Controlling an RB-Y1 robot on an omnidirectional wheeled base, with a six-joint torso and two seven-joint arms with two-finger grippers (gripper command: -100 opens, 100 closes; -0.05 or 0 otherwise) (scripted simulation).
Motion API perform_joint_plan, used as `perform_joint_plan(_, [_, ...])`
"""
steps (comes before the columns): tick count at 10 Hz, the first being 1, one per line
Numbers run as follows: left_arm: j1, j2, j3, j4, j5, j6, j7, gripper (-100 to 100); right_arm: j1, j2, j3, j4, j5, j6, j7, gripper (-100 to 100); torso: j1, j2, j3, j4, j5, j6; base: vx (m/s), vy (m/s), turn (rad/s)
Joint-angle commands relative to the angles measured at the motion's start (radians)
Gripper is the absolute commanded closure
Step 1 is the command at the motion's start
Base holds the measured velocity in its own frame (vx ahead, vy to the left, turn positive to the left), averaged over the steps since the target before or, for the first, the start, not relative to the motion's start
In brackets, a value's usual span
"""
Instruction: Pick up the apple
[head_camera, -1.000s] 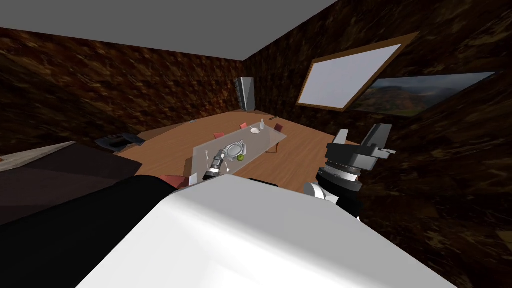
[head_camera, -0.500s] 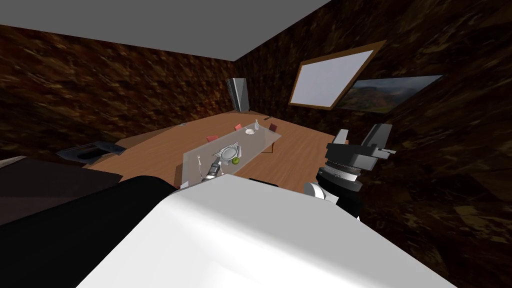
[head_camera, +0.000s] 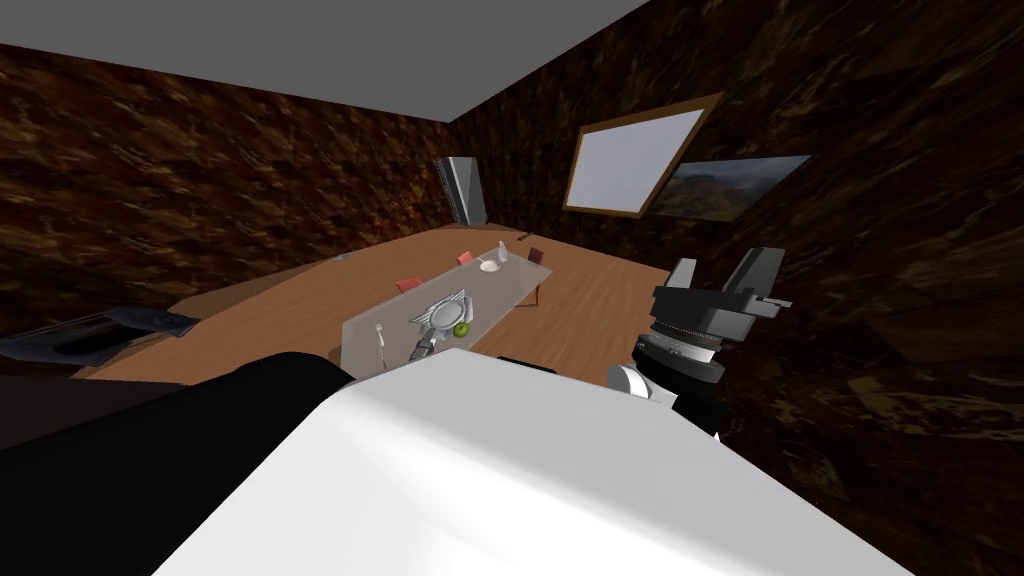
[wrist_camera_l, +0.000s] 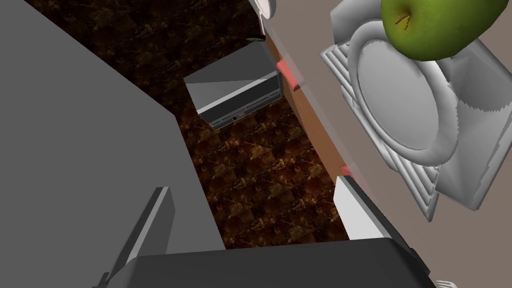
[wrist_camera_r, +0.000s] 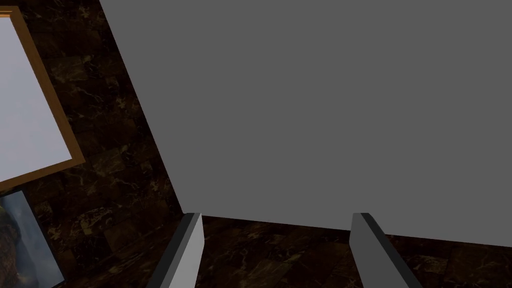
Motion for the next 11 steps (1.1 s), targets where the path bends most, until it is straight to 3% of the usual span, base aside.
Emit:
perform_joint_plan(1, [0.008,-0.002,0.002,0.038,-0.005,-0.009,0.005,-100,0.0,0.0,0.0,0.0,0.0,0.0,0.0,0,0.0,0.0,0.0,0.0,0.0,0.0,0.066,-0.006,-0.099])
perform_joint_plan(5, [0.032,0.004,0.014,0.143,-0.024,-0.028,0.032,-100,0.0,0.0,0.0,0.0,0.0,0.0,0.0,0,0.001,0.0,0.0,0.0,0.0,0.0,0.067,-0.002,-0.151])
perform_joint_plan(7, [0.053,0.009,0.021,0.232,-0.045,-0.048,0.058,-100,0.0,0.0,0.0,0.0,0.0,0.0,0.0,0,0.001,0.0,0.0,0.0,0.0,0.0,0.098,0.004,-0.255])
perform_joint_plan(10, [0.062,0.01,0.023,0.299,-0.056,-0.058,0.071,-100,0.0,0.0,0.0,0.0,0.0,0.0,0.0,0,0.002,-0.002,-0.001,0.0,0.0,0.0,0.086,0.015,-0.136])
perform_joint_plan(11, [0.071,0.011,0.025,0.35,-0.068,-0.069,0.084,-100,0.0,0.0,0.0,0.0,0.0,0.0,0.0,0,0.001,-0.001,-0.001,0.0,0.0,-0.001,0.079,0.002,-0.232])
